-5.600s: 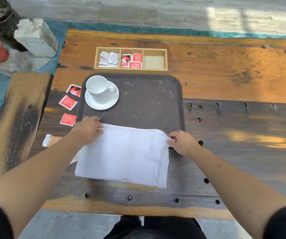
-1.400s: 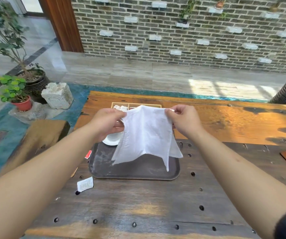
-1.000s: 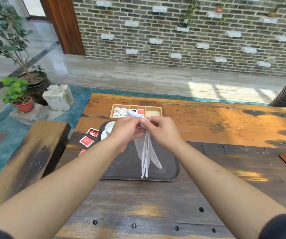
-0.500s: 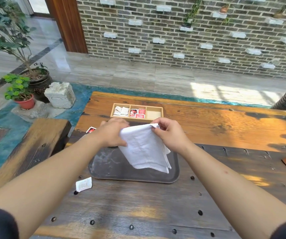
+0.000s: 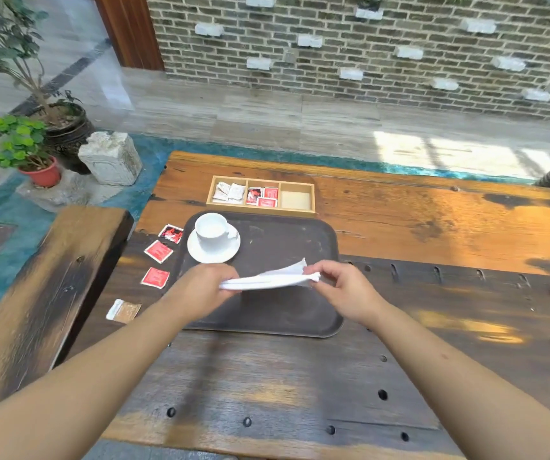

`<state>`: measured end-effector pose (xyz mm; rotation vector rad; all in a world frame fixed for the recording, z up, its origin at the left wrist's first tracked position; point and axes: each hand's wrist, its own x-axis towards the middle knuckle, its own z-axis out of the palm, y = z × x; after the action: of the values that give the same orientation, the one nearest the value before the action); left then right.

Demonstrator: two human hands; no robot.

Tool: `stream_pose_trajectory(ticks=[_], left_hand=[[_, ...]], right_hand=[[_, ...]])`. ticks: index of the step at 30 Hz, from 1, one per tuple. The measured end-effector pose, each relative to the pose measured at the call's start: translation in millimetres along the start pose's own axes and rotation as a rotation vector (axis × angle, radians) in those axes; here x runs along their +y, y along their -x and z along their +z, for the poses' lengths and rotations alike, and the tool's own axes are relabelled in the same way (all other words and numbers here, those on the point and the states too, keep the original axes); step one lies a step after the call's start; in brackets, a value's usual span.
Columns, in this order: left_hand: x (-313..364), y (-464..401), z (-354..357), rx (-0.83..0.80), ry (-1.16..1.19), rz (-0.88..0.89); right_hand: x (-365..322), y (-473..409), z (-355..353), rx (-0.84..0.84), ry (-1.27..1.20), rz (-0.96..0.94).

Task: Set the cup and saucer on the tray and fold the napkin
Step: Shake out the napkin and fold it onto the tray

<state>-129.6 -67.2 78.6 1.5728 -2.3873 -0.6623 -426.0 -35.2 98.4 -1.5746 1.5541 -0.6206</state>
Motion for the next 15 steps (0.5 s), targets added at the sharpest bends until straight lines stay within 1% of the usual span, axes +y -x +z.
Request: stream_pose_trajectory(ticks=[3, 6, 9, 12, 15], left_hand=[[-7.0, 28.6, 32.9, -0.142, 0.017, 0.056], [-14.7, 53.8, 61.9, -0.252, 0.045, 0.052], [-19.3, 67.5, 79.2, -0.317, 0.068, 0.028], [-24.0, 68.6, 85.9, -0.340, 0.121, -0.045], [-26.1, 59.3, 88.1, -0.301, 0.217, -0.132]], right_hand=[[29.8, 24.8, 19.3, -0.134, 0.044, 0.069], [52.7, 47.2, 37.8, -0.290, 0.069, 0.101], [69.0, 58.4, 50.2, -0.373, 0.100, 0.122], [78.4, 57.5, 55.9, -0.390, 0.075, 0.139], [83.6, 45.7, 58.6, -0.325, 0.026, 0.193]])
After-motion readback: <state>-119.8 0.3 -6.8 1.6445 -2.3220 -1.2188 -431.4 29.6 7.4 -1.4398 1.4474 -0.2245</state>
